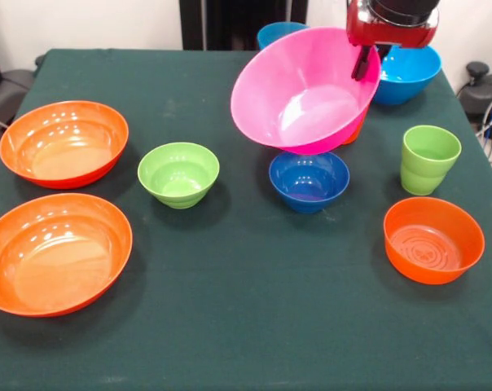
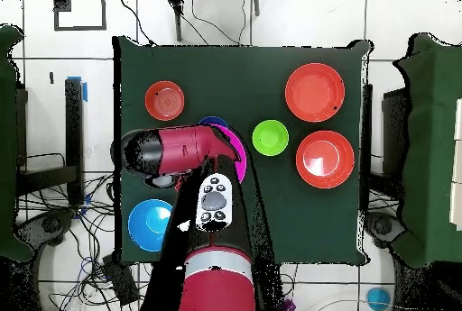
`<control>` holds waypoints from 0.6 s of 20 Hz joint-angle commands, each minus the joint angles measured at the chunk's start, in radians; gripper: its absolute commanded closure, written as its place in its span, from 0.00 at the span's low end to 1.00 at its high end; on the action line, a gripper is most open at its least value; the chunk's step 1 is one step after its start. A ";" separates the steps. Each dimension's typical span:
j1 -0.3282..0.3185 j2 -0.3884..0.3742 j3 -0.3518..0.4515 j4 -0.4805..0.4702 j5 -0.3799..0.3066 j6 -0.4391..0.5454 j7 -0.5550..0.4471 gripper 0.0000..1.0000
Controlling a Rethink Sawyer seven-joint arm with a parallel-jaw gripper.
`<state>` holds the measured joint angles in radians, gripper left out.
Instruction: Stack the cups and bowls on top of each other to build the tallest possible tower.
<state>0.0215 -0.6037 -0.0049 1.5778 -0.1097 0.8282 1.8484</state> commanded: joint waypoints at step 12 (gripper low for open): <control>-0.008 0.012 0.022 -0.058 0.028 0.013 0.141 1.00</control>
<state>0.0122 -0.5991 -0.0080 1.5765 -0.1053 0.8112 1.8484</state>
